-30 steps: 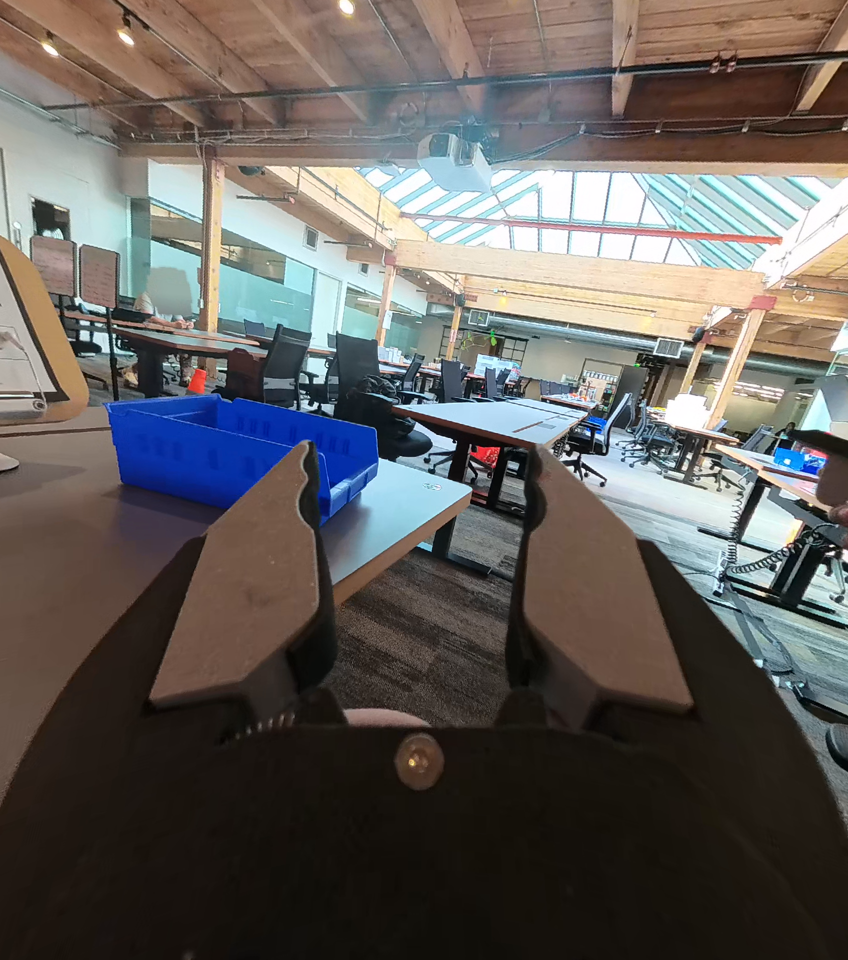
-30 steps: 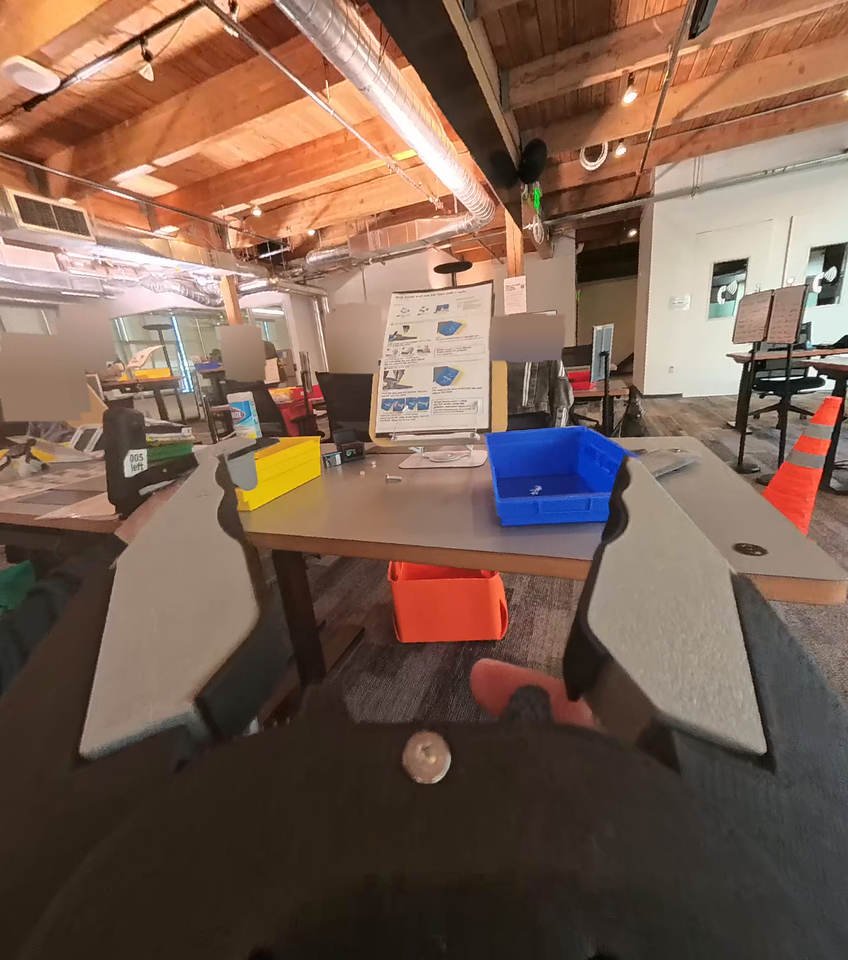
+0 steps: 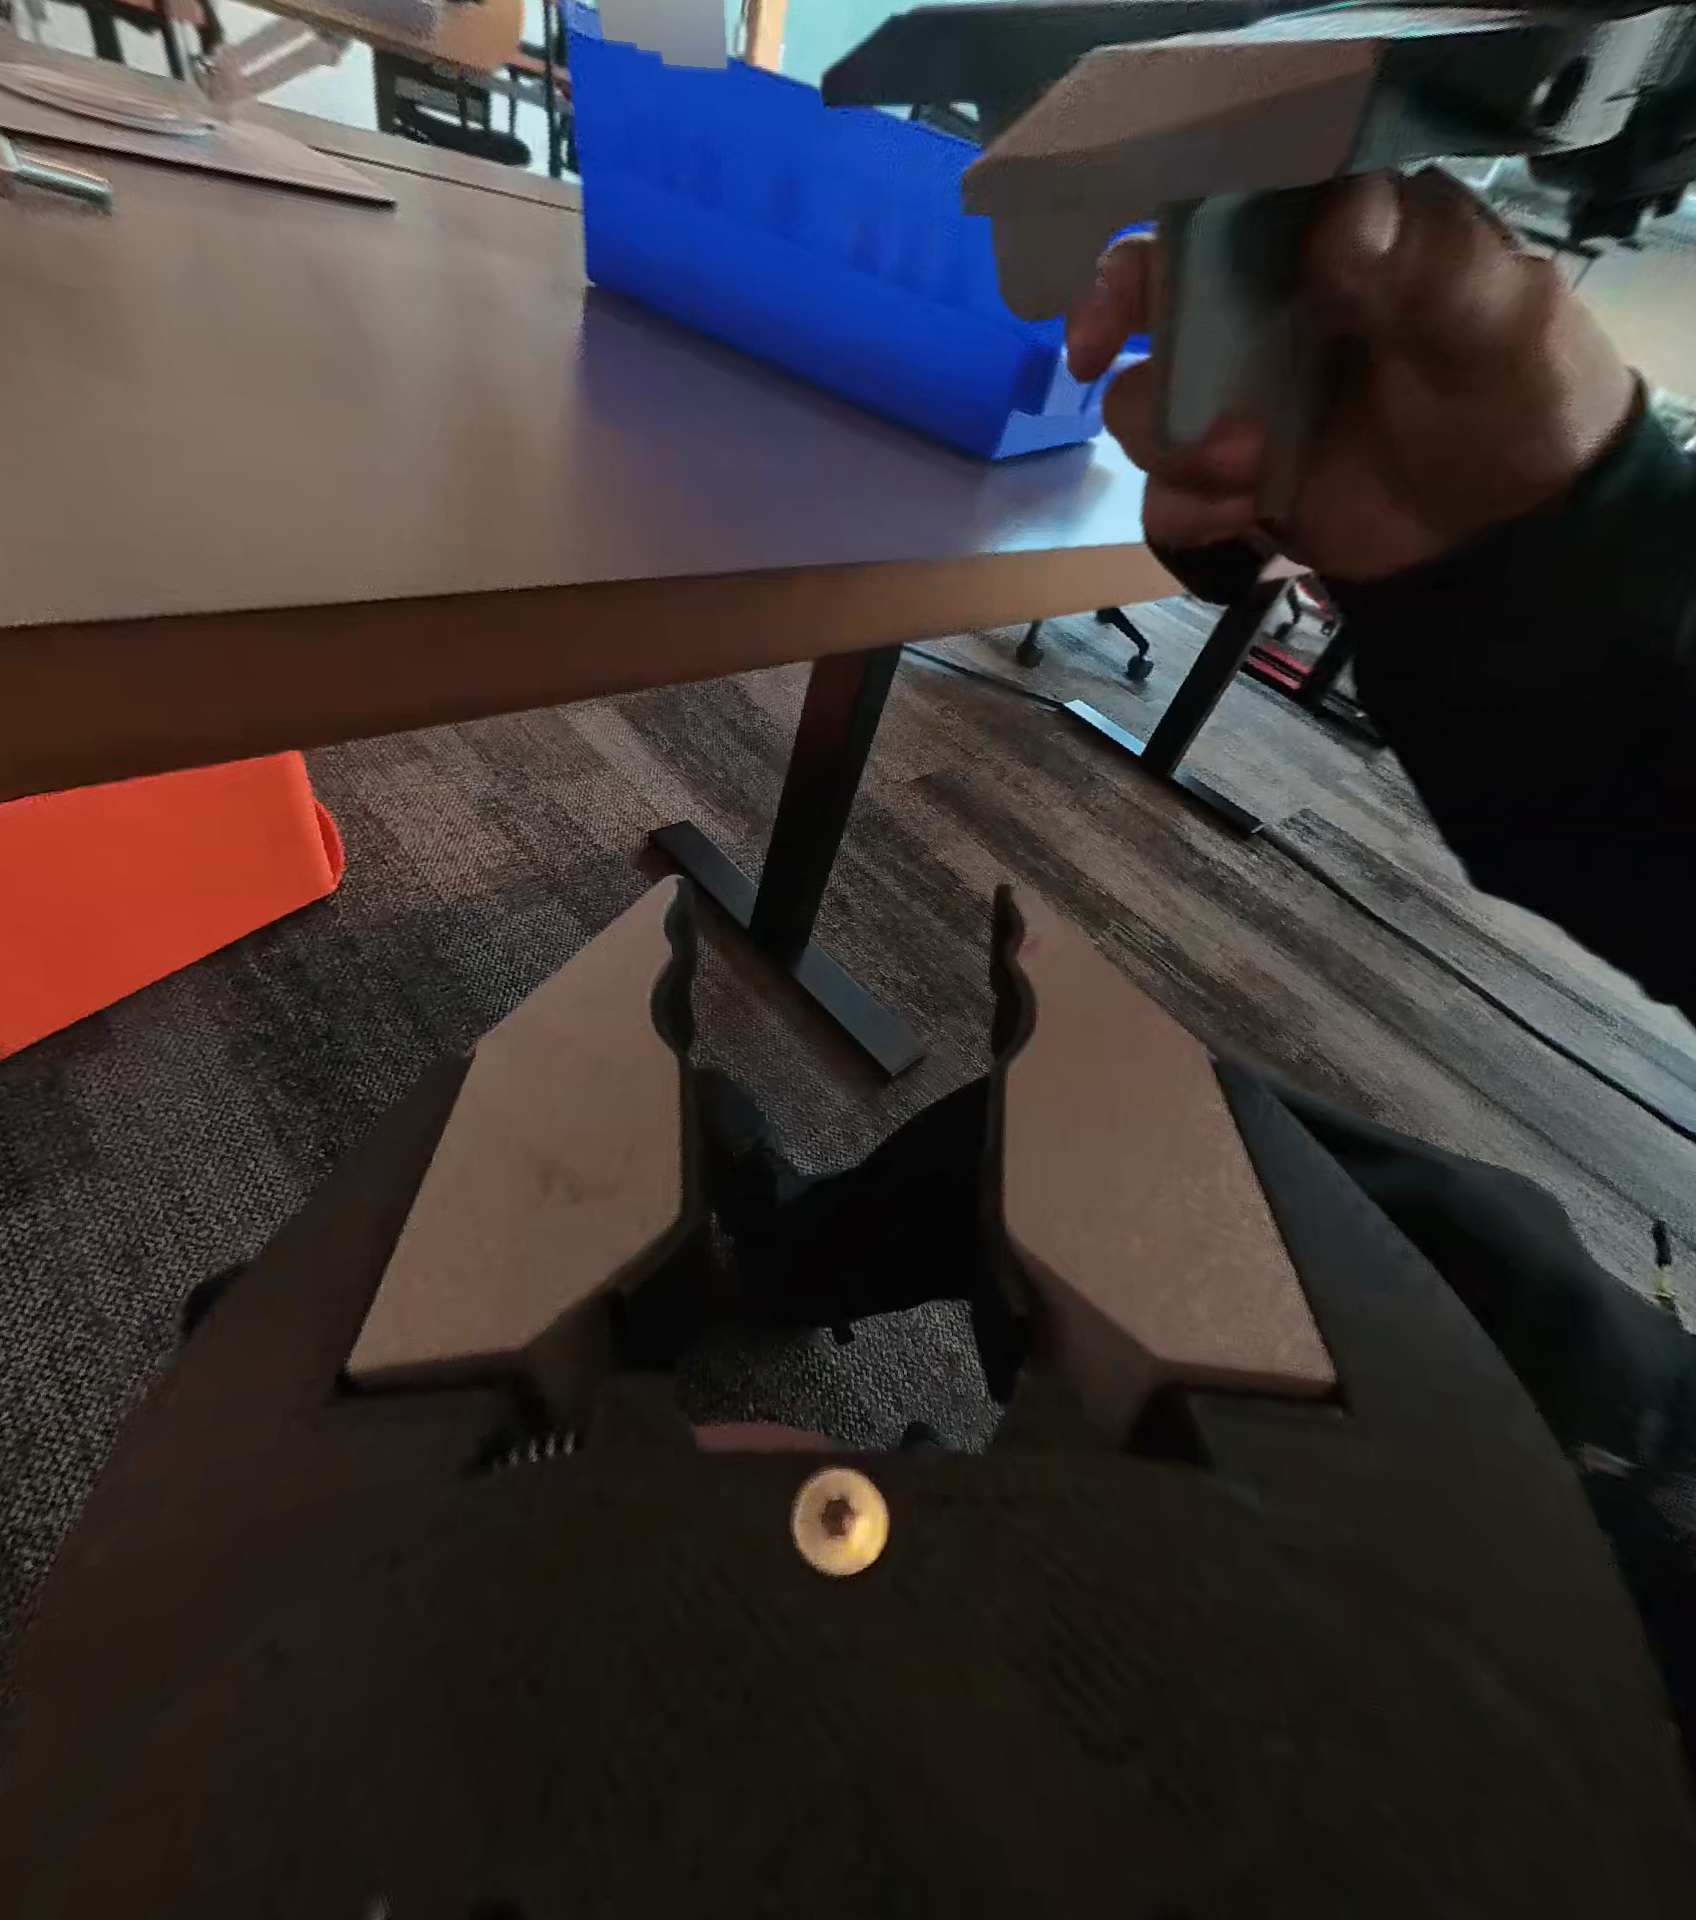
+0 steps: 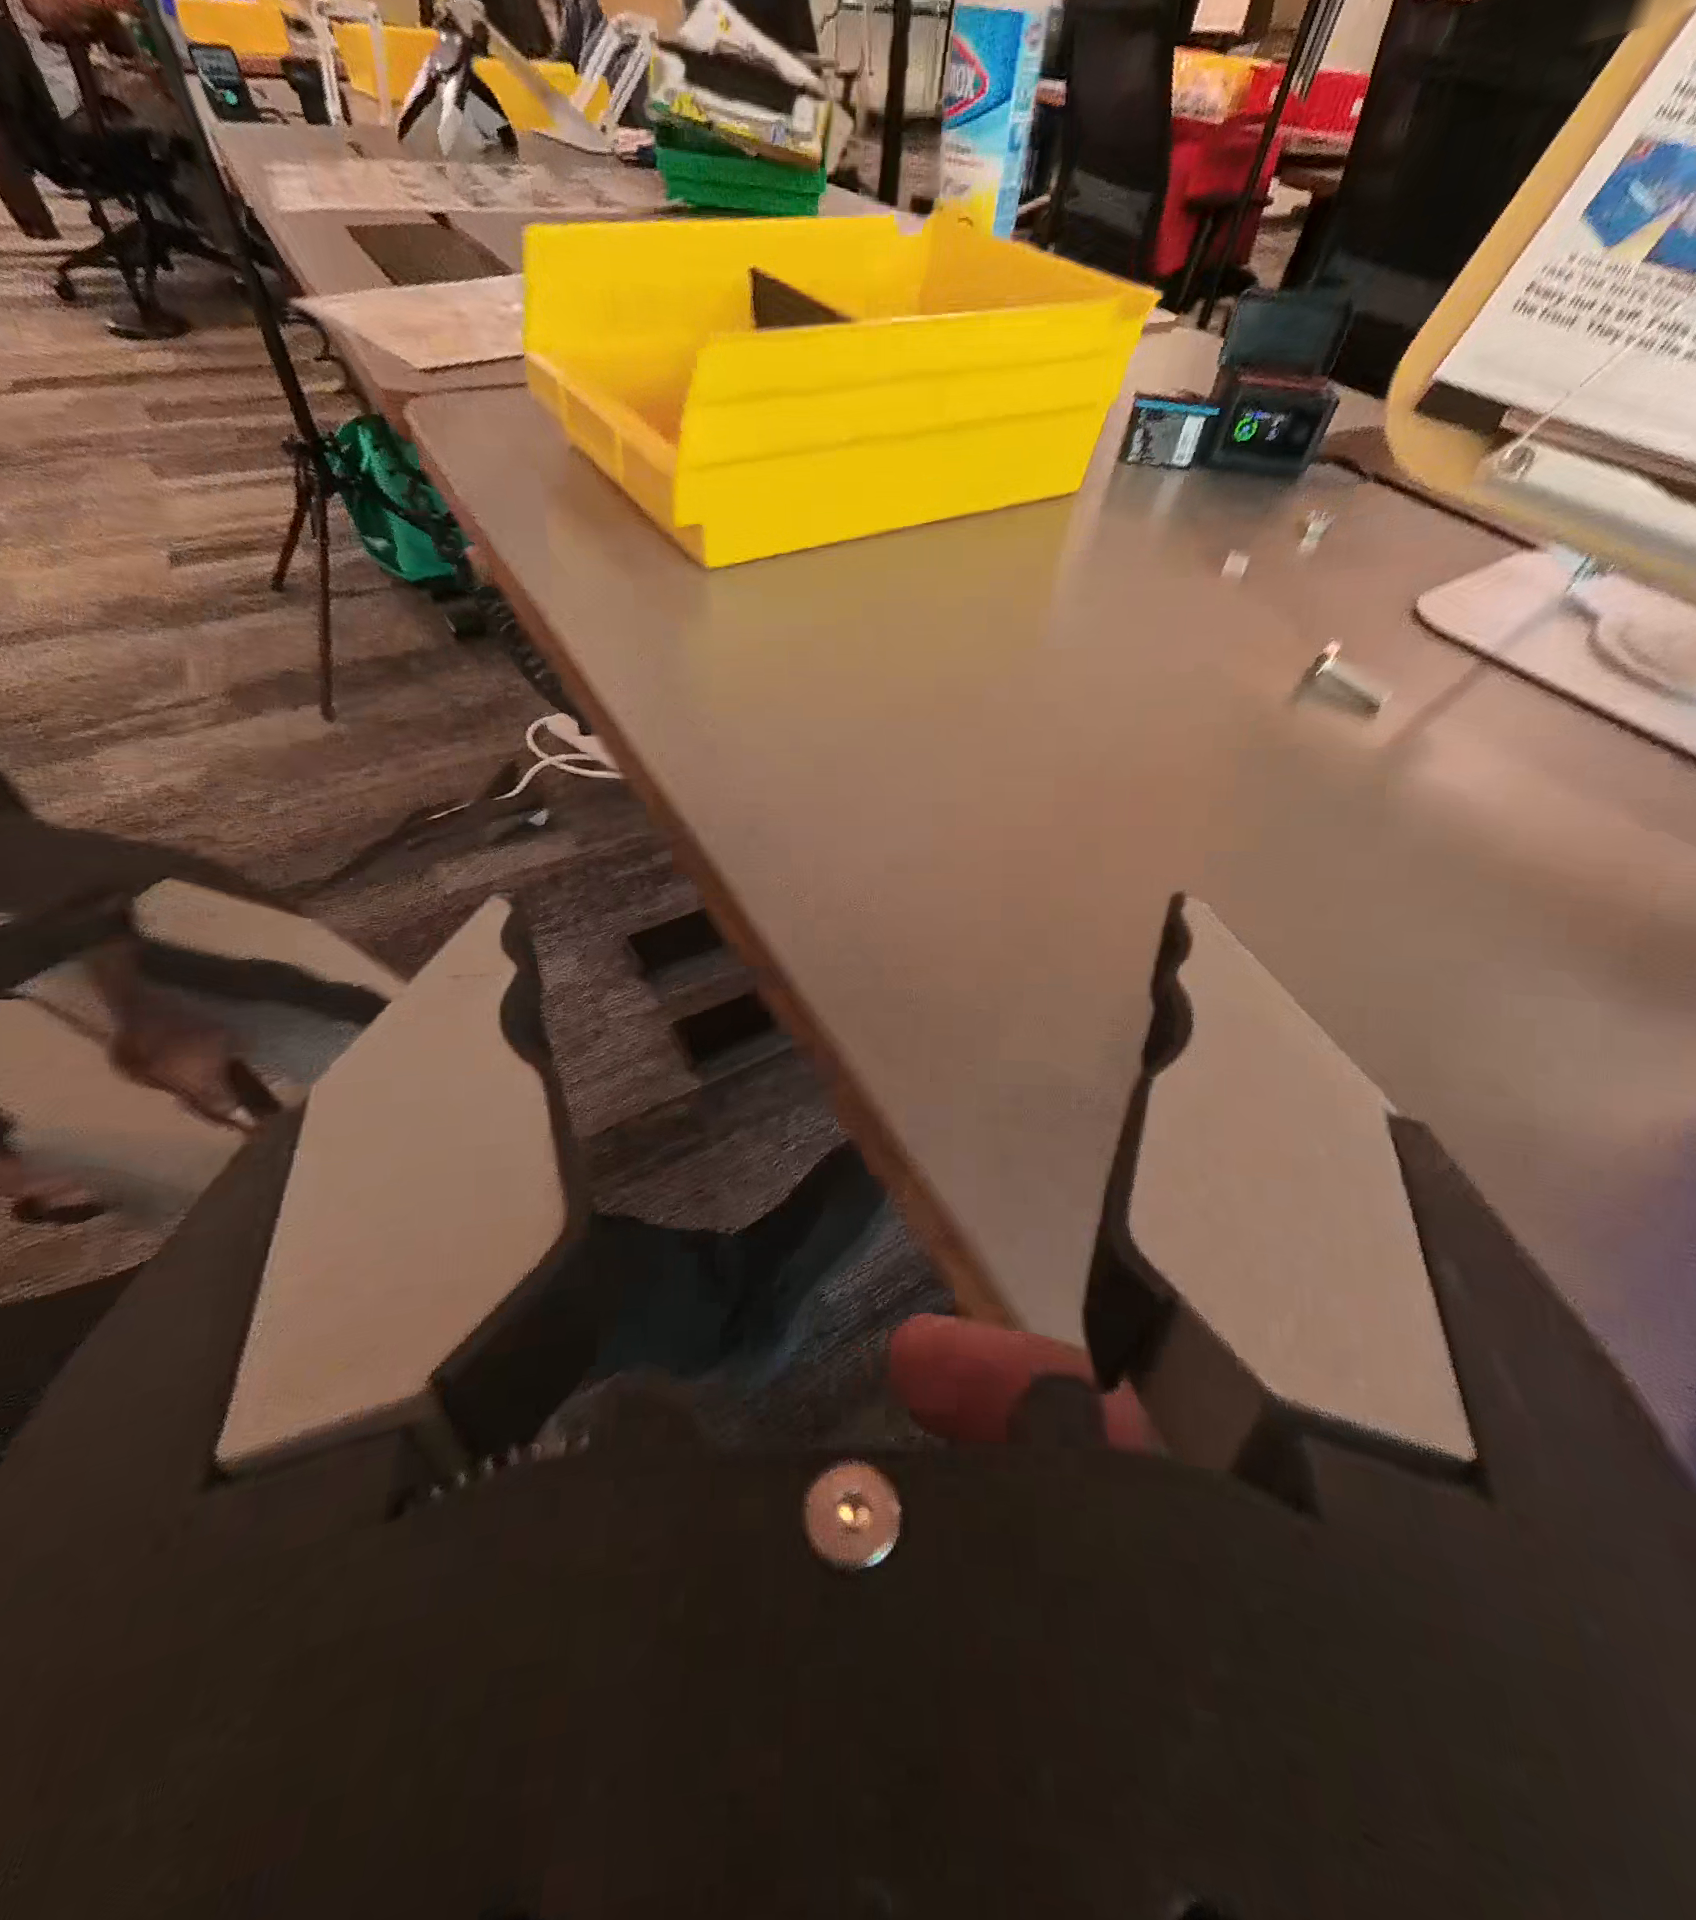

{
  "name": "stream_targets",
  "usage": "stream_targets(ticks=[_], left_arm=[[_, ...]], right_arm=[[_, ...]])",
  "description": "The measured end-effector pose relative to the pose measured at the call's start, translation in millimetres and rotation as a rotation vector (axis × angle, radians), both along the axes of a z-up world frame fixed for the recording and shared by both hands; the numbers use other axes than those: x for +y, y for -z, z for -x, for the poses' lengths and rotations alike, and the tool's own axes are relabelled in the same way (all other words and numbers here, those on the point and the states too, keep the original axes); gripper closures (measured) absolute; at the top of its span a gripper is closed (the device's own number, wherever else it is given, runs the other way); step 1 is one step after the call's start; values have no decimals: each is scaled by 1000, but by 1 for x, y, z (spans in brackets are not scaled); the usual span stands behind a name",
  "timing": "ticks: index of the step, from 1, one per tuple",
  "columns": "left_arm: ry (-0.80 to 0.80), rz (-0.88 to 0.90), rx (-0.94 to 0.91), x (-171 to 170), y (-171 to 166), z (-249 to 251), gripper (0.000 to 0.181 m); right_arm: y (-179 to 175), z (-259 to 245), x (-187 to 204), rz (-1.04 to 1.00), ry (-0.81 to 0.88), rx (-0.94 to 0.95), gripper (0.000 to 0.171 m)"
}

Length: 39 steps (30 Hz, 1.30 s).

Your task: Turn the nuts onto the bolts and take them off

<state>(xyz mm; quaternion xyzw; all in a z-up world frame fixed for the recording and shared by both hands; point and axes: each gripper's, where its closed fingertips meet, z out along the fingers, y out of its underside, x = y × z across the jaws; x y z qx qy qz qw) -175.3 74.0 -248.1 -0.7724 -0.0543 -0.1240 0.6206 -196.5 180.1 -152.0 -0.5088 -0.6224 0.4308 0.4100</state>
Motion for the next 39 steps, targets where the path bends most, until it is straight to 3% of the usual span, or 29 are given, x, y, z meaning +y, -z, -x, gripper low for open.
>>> stream_targets(ticks=[3, 8, 13, 17, 22, 30, 35, 39], left_arm=[[1, 33, 37, 10, -7, 19, 126], [3, 174, 93, 43, -23, 53, 131], [-53, 73, 91, 73, -72, 90, 126], [-32, 46, 66, 105, -92, 103, 116], [-98, 24, 203, 148, -107, 135, 110], [-205, 43, 250, 201, -91, 195, 103], [-477, 64, 326, 214, -85, 255, 99], [-575, -12, 310, 223, -96, 271, 99]], right_arm=[[-4, 34, 24, -33, 9, 12, 48], [6, 74, 62, -12, 49, -69, 55], [10, 101, 97, 26, 98, -99, 56], [18, 115, 114, 56, 129, -110, 49], [34, 129, 148, 34, 238, -128, 36], [68, 140, 174, 76, 301, -301, 14], [105, 138, 189, 78, 419, -538, 14], [106, 138, 190, 93, 425, -543, 14]])
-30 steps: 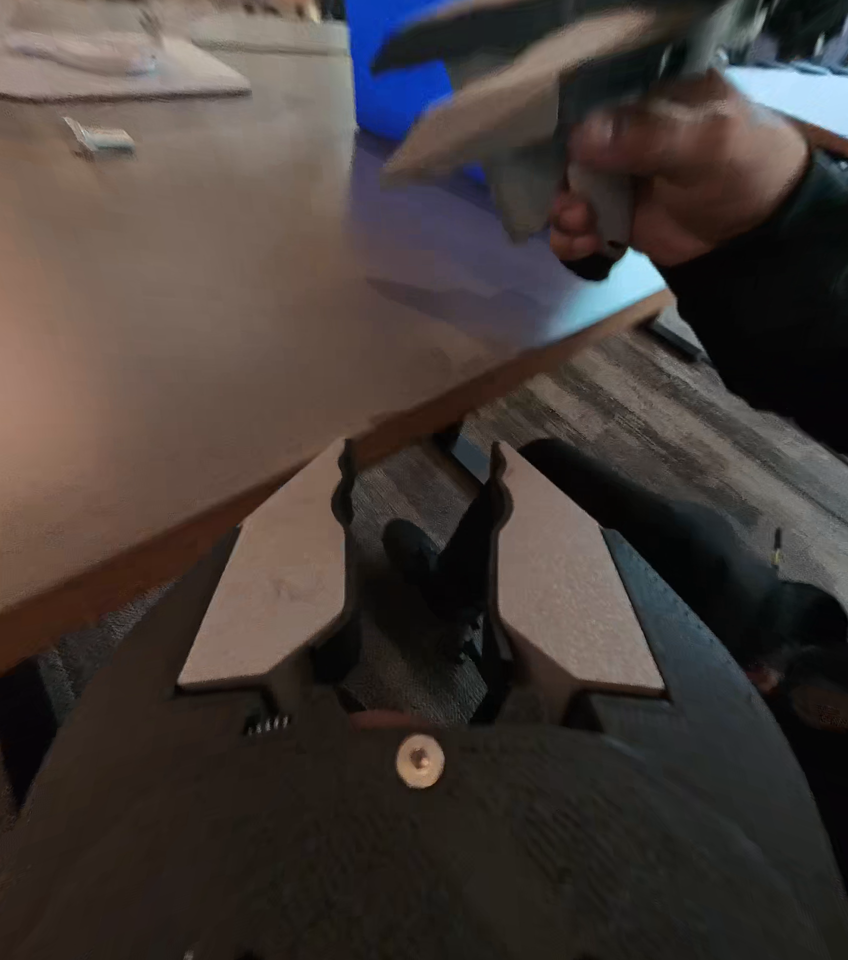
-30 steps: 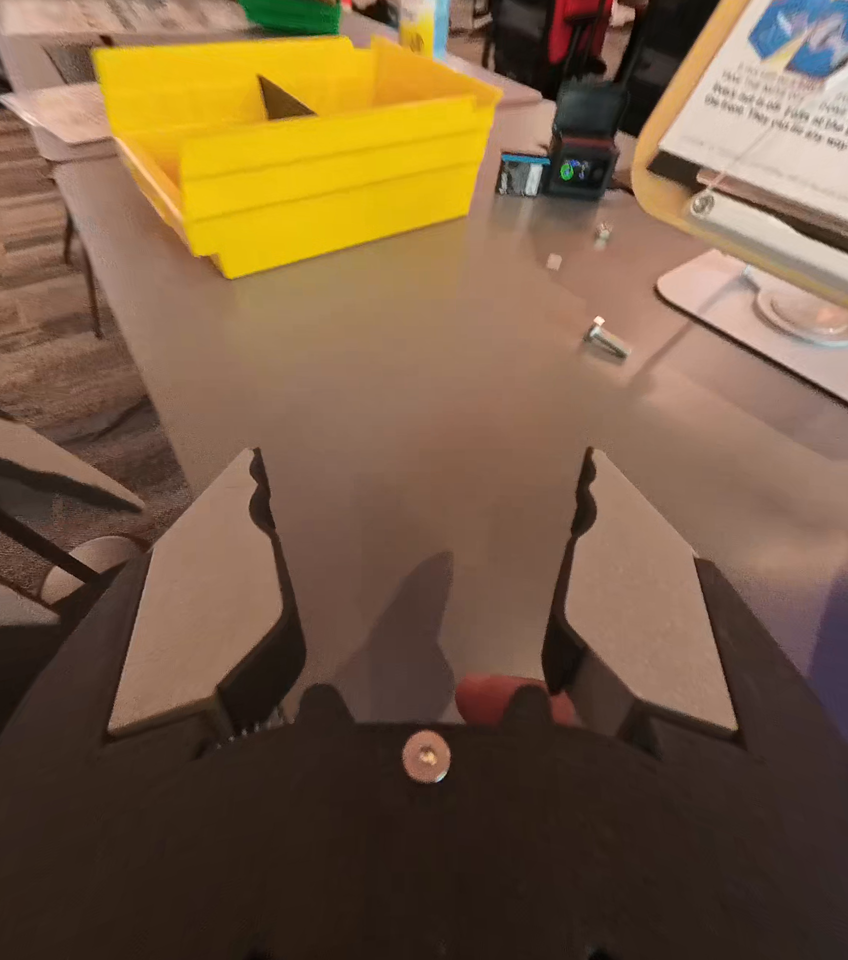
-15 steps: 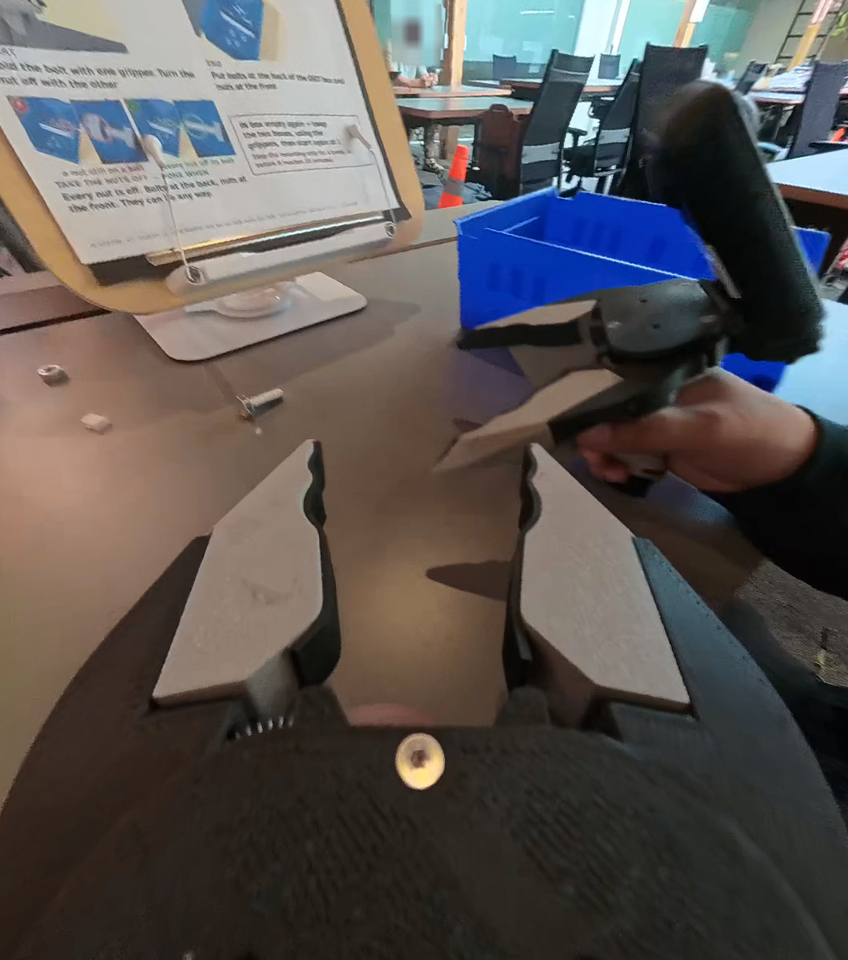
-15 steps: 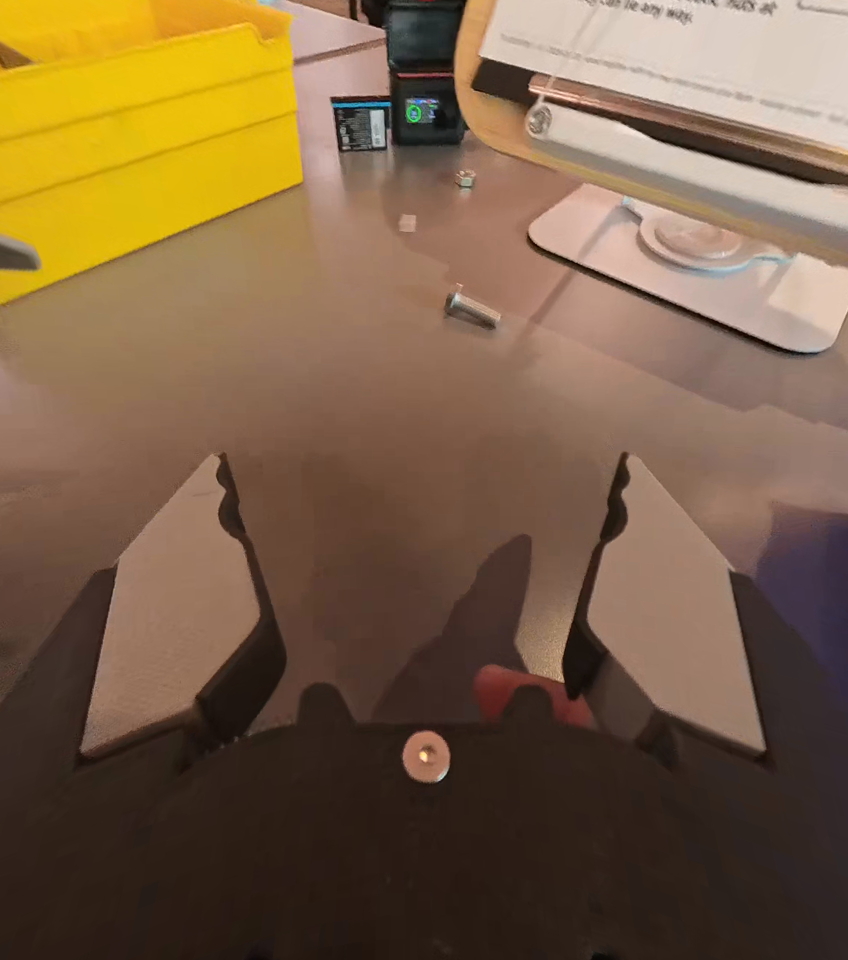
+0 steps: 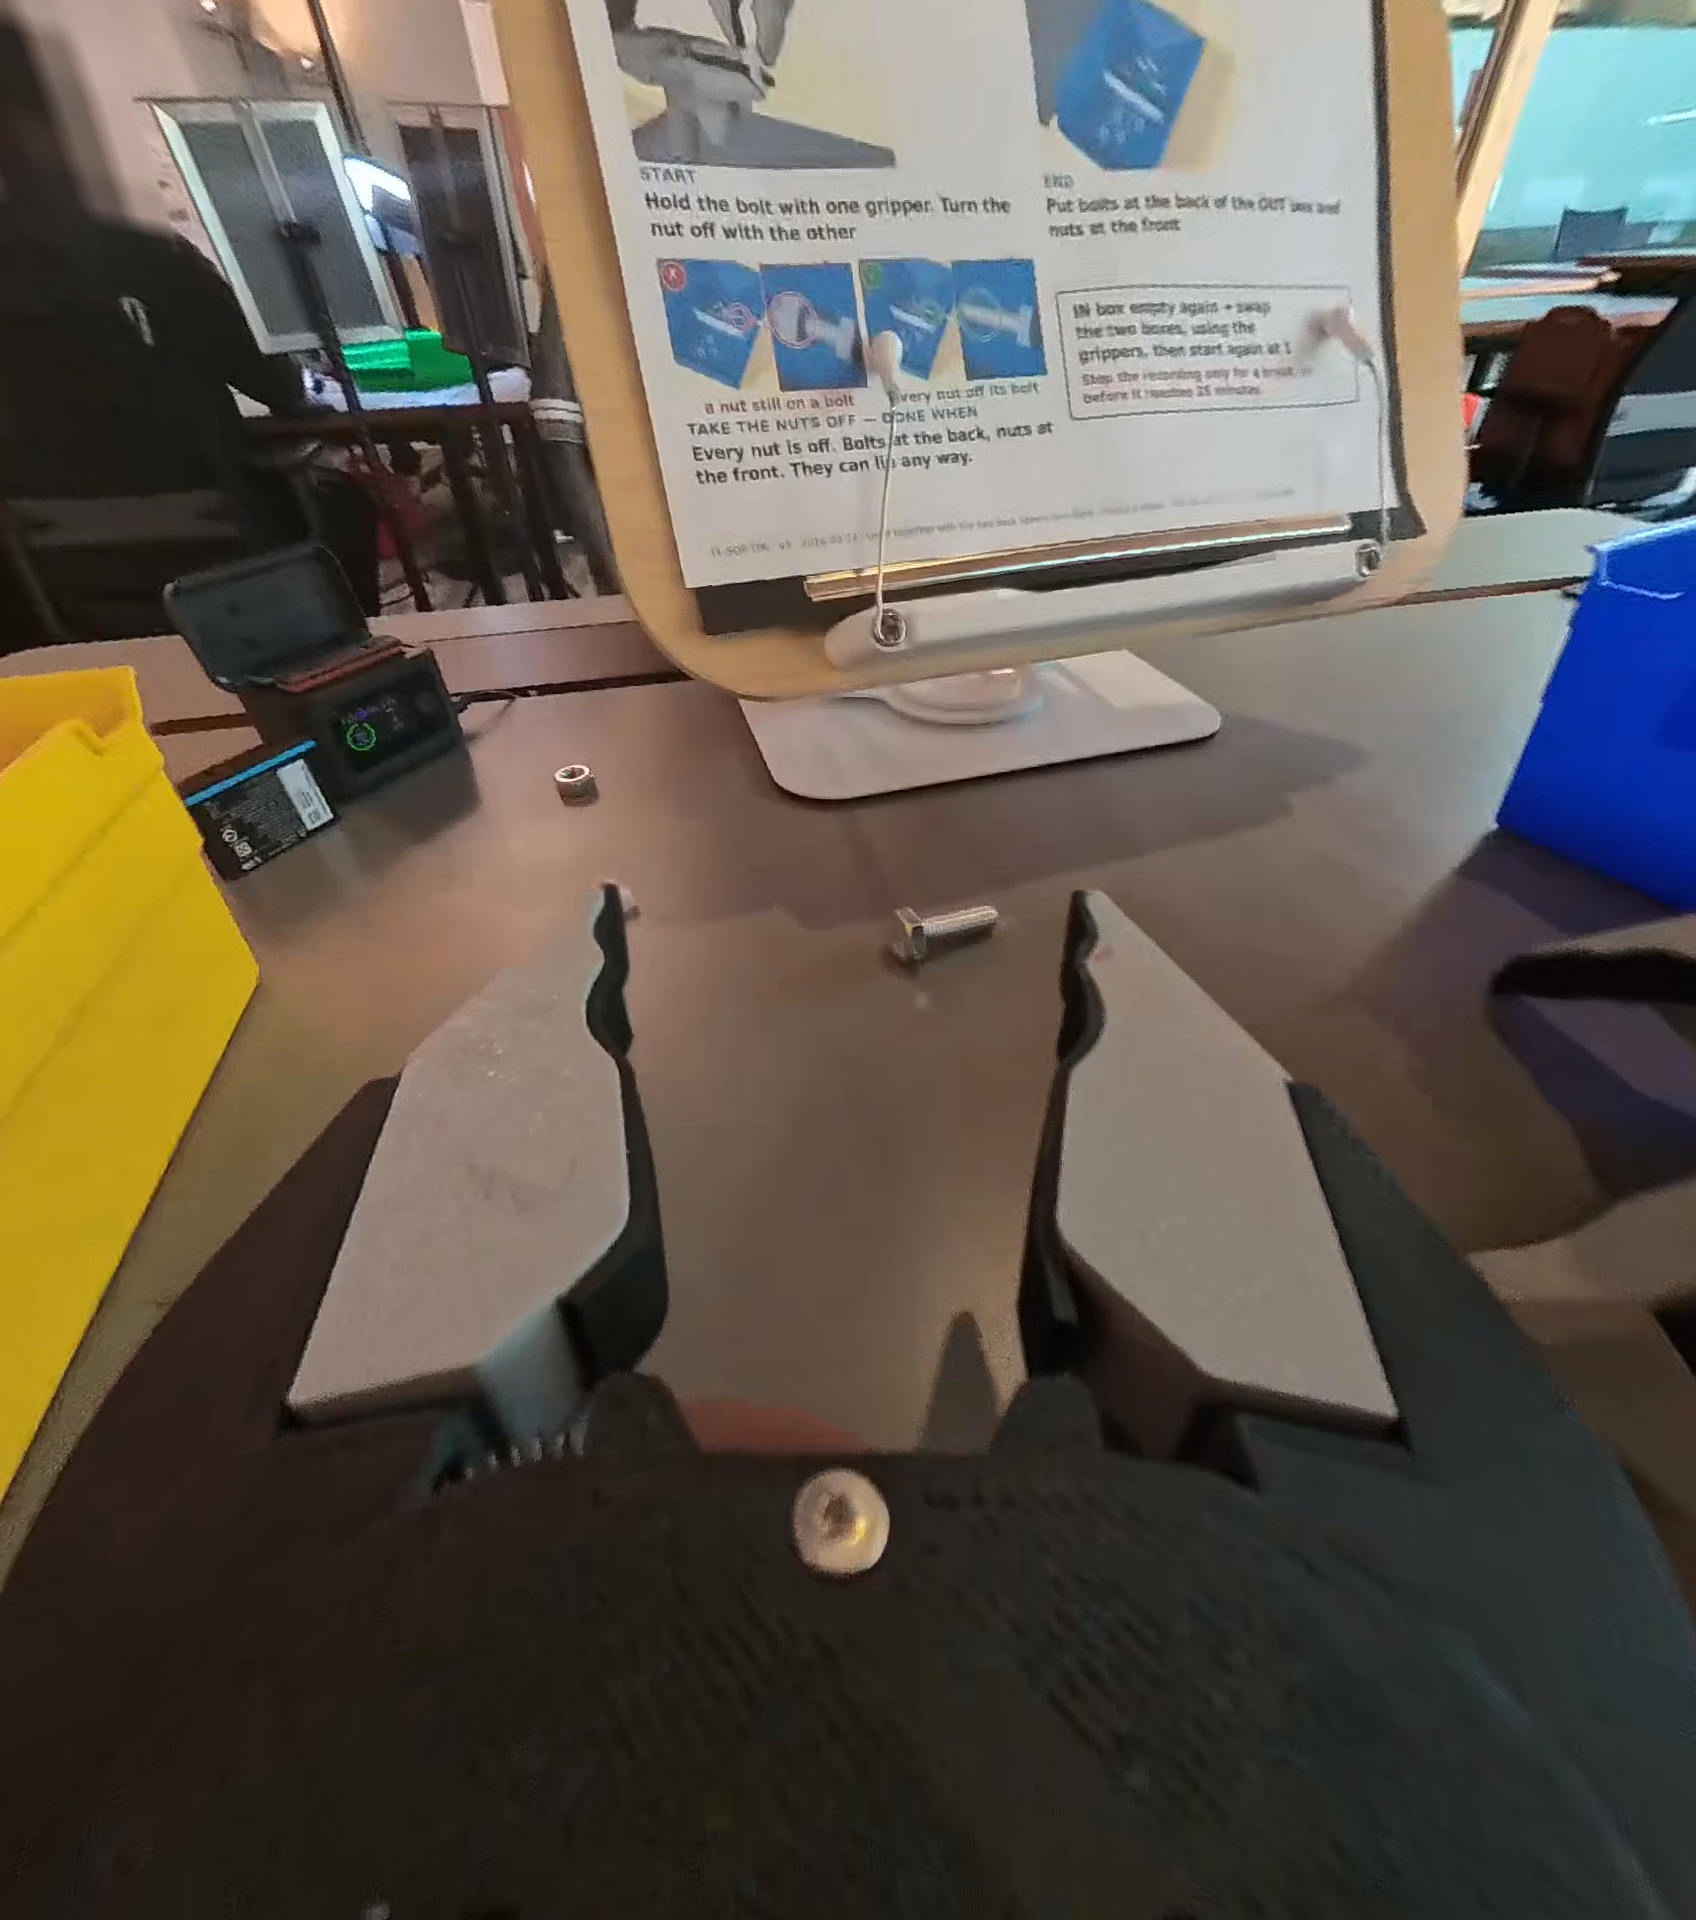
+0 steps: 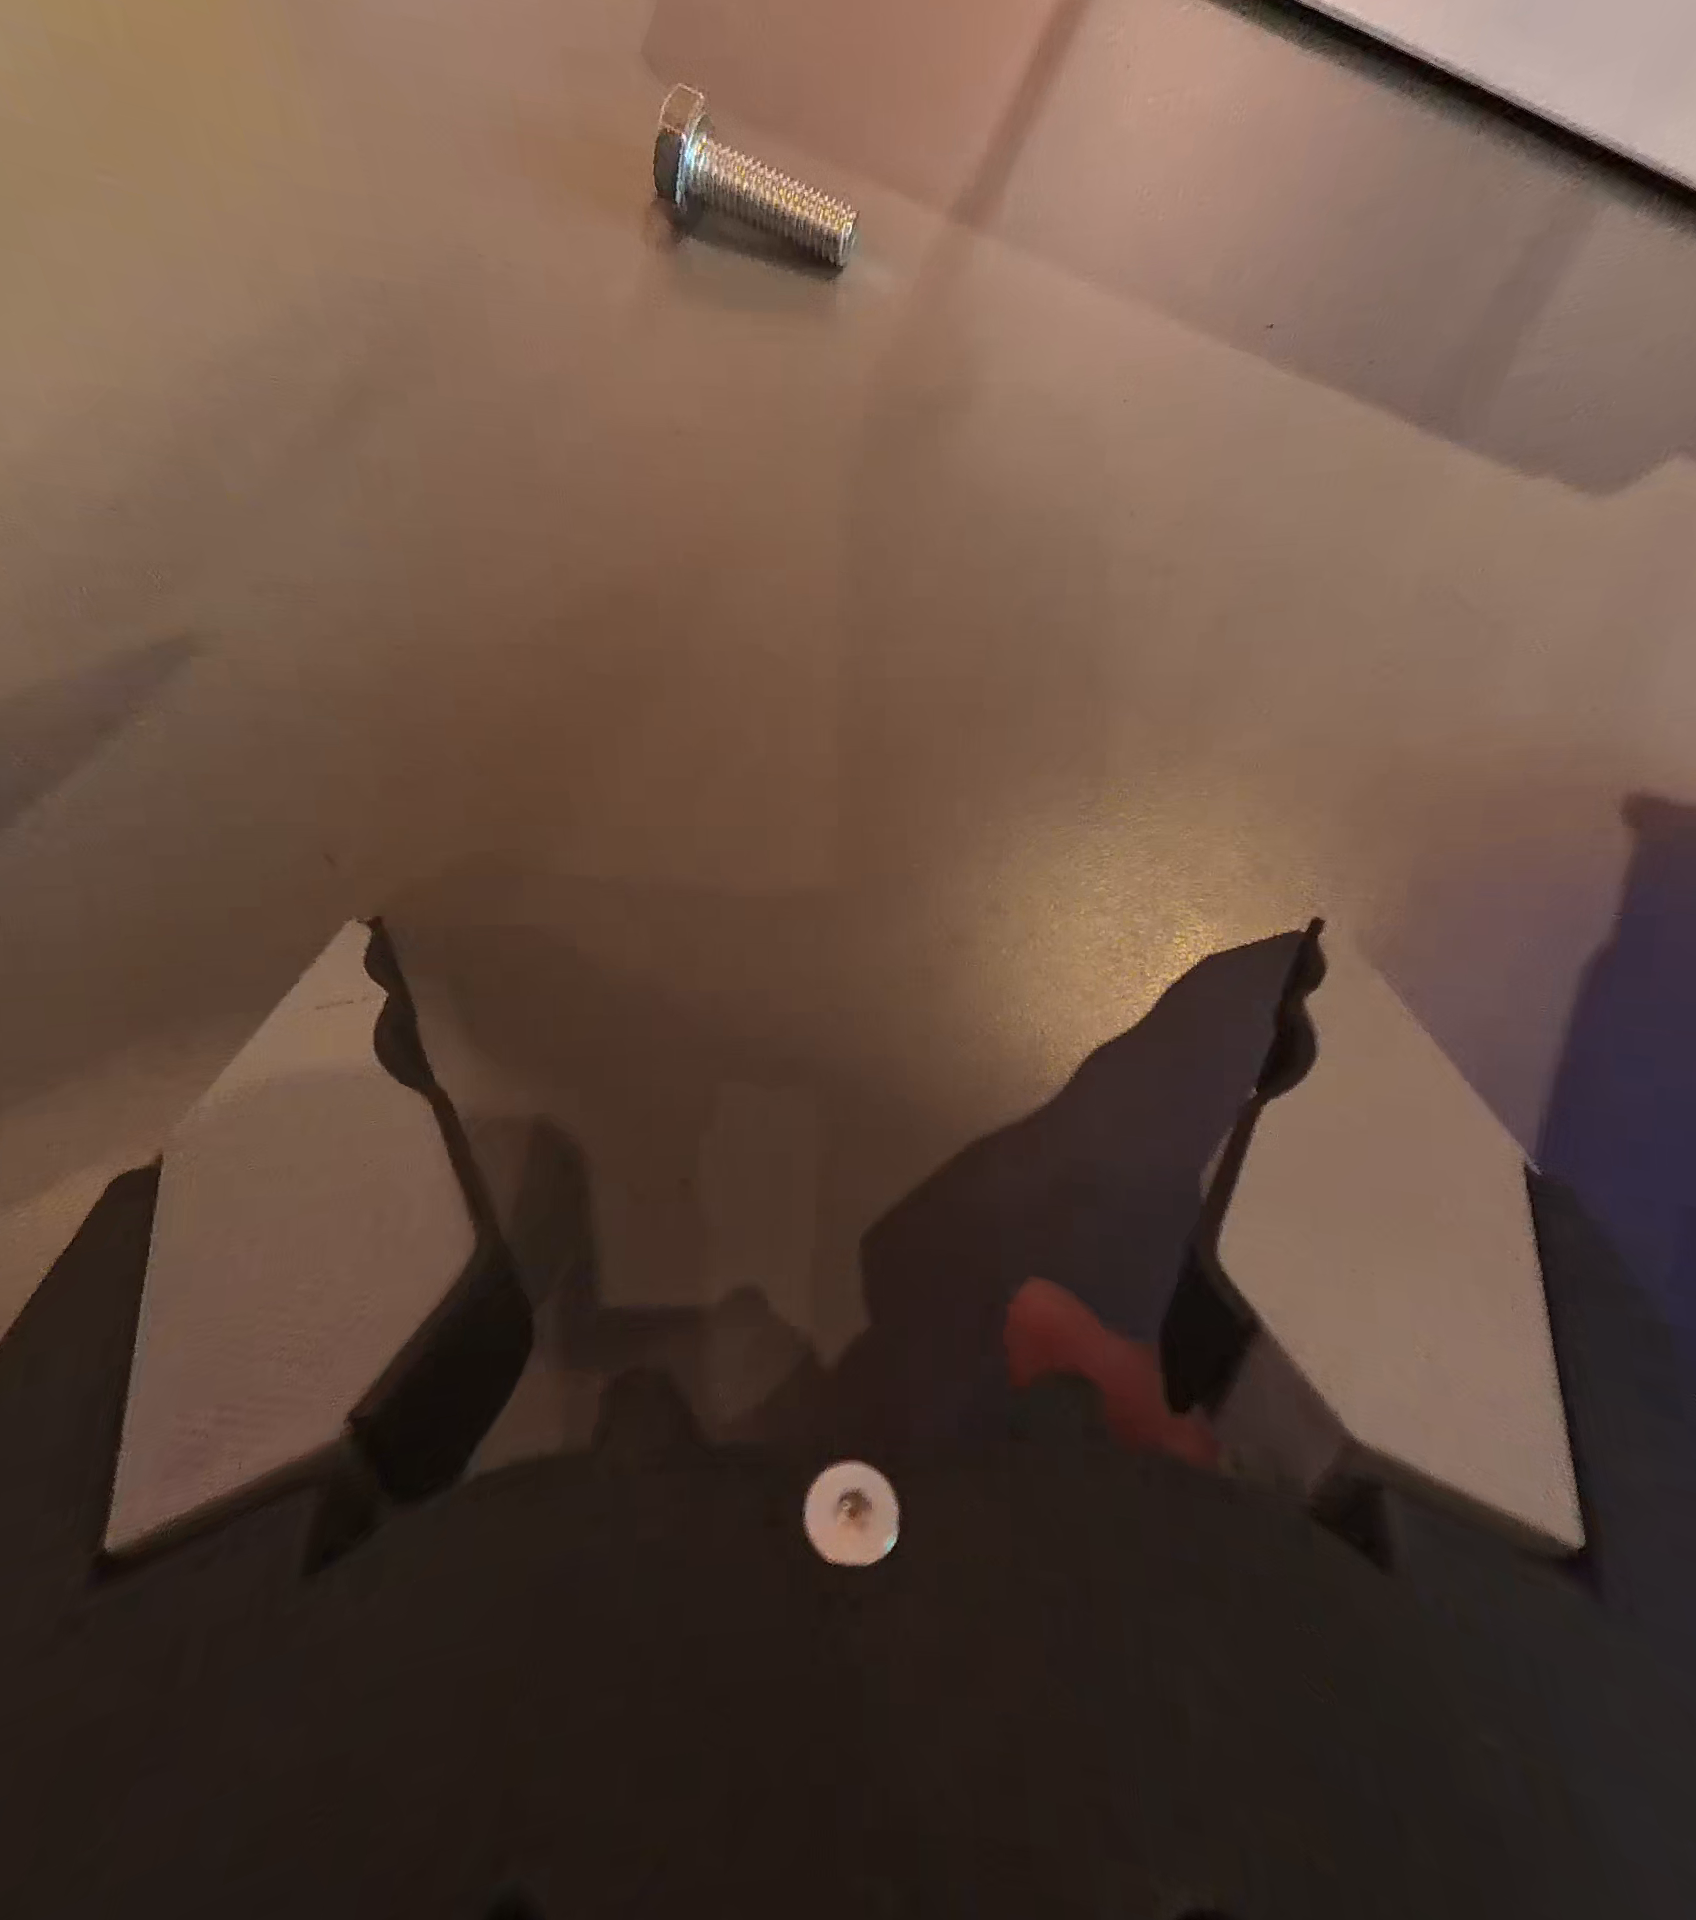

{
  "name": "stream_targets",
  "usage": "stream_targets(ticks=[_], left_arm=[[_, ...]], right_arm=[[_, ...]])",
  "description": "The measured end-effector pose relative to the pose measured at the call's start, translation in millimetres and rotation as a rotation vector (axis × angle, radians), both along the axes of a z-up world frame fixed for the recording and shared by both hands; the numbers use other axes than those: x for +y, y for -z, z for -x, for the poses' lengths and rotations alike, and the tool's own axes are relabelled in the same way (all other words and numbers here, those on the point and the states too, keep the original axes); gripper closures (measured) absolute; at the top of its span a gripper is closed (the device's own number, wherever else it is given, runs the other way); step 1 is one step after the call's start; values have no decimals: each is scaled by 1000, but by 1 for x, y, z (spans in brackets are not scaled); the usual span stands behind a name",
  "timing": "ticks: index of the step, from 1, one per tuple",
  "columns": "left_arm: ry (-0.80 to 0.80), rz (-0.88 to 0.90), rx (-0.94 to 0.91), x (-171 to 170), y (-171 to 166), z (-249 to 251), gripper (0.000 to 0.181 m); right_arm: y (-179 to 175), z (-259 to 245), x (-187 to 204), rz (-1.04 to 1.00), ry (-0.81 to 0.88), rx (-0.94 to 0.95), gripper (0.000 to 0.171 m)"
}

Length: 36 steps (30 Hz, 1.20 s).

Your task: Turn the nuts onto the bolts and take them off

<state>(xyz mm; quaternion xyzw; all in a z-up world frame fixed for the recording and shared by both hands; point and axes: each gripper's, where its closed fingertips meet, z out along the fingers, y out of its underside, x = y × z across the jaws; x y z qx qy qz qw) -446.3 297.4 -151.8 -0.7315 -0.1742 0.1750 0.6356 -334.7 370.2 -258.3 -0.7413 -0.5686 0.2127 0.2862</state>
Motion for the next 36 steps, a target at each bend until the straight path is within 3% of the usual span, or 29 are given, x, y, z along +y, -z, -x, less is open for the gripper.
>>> stream_targets(ticks=[14, 36], left_arm=[[-51, 14, 120, -4, -5, -3, 93], [-92, 16, 228, -5, -11, -8, 104]], right_arm=[[0, -1, -1, 1, 26, -6, 14], [0, -1, -1, 1, 26, -6, 14]])
